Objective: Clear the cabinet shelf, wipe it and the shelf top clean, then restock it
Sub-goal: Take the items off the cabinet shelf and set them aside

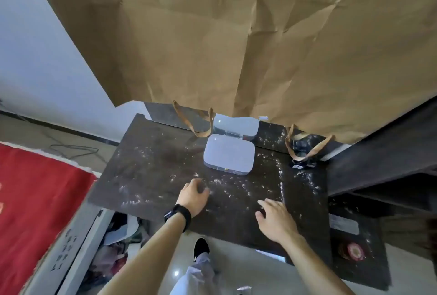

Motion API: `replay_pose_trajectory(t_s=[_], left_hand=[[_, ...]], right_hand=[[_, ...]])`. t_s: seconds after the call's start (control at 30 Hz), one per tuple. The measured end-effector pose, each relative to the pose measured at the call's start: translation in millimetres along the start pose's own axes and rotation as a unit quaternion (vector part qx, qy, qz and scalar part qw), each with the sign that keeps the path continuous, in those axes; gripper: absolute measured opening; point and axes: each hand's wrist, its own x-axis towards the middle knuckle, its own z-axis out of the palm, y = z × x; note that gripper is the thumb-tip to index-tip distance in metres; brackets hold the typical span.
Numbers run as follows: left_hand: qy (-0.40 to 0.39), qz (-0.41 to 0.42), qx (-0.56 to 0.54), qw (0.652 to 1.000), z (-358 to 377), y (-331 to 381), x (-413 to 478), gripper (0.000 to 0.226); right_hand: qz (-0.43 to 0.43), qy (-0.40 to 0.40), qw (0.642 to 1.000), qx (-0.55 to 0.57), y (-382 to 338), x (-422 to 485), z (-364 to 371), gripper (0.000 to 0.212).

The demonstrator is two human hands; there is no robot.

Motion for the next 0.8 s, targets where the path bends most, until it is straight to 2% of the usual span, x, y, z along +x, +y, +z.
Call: replay_pose_trajectory(t_s=[0.13, 0.3, 0.4, 0.57, 0.67, 0.7, 0.8], left_hand=[[-0.011, -0.048, -0.07, 0.996, -16, 16, 47, 0.059], [-0.035, -0.067, -0.153, 0.985, -30, 40, 90, 0.059], [-0.065, -0.051, -0.152, 0.985, -29, 41, 109, 0.059], [-0.071, -0.034, -0.212, 0.974, -24, 48, 101, 0.032], [-0.06, -0.06, -0.271, 0.959, -22, 43, 91, 0.039], [-0.062, -0.07, -0.3, 0.95, -22, 43, 87, 0.04], [-0.09, -0.092, -0.392, 0.911, -21, 47, 67, 0.044]], right_hand=[[0.091, 0.018, 0.985, 0.144, -16, 44, -16, 0.049], [0.196, 0.059, 0.926, 0.319, -39, 89, -35, 0.052], [0.215, 0.045, 0.894, 0.39, -54, 106, -39, 0.052], [0.23, 0.033, 0.849, 0.474, -65, 113, -20, 0.047], [0.232, 0.031, 0.821, 0.521, -61, 106, -18, 0.044], [0.235, 0.029, 0.797, 0.556, -62, 101, -21, 0.043], [0.226, 0.023, 0.695, 0.682, -56, 79, -30, 0.047]])
